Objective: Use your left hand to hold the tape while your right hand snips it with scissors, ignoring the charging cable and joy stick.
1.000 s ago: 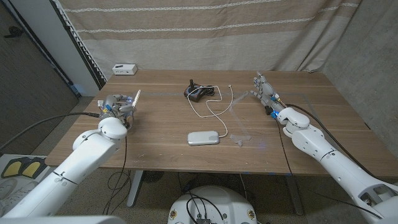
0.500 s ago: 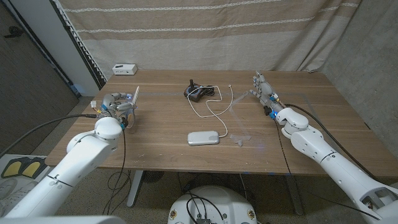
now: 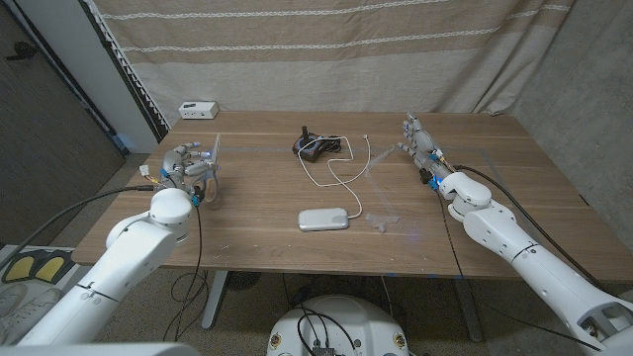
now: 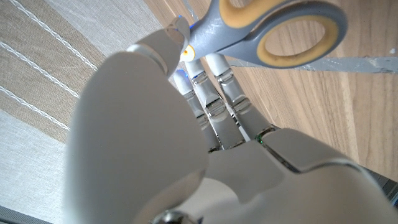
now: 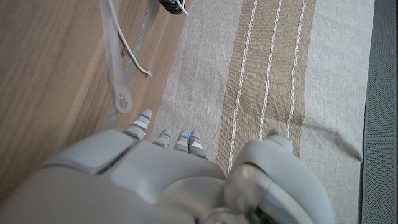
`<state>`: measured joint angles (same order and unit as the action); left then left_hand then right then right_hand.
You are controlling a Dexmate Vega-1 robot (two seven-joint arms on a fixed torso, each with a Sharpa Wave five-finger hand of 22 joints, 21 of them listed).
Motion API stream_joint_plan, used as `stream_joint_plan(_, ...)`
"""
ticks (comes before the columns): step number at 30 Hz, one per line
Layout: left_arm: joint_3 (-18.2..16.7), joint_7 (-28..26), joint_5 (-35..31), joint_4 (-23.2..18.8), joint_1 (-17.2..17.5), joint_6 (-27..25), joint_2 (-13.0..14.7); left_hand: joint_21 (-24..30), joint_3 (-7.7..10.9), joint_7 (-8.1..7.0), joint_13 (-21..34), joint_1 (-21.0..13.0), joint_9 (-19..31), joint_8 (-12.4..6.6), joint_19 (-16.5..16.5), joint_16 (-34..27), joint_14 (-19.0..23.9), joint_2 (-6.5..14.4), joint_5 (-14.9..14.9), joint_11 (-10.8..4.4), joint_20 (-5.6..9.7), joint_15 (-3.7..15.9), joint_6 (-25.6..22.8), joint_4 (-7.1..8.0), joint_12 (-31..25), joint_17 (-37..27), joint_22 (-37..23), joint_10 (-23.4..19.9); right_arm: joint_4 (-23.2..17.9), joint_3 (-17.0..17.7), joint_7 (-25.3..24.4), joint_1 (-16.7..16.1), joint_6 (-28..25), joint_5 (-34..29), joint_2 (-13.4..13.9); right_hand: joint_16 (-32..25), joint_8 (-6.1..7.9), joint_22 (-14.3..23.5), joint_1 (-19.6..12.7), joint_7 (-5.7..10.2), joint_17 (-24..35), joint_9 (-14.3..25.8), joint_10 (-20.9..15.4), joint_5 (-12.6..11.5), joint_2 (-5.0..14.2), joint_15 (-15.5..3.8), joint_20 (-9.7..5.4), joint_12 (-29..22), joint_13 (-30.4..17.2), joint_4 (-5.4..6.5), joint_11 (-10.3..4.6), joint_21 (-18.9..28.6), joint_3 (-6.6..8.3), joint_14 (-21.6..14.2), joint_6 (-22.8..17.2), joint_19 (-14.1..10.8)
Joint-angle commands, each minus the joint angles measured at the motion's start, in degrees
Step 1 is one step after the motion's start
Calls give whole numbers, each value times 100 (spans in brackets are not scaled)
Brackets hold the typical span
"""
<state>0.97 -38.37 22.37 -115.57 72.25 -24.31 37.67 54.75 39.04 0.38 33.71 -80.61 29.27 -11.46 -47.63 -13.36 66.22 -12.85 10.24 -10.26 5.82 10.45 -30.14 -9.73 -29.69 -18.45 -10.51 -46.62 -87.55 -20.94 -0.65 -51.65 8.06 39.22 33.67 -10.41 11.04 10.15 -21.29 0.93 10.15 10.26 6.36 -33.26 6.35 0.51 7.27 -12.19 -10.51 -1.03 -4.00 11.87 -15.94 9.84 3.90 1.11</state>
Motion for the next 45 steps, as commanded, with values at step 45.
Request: stream_joint_plan(45,131,634,1599,606,-634,668,-21,105,107,-7,-352,-509,-426,-17,100,53,203,519,3,23,690,215,-892,41,248,-129,-12,158,-89,211,18,-7,331,-70,124,-22,11,2,-131,-10,8,22,4,46,34,-17,-44,12,-26,-49,-6,-44,26,203,17,-10)
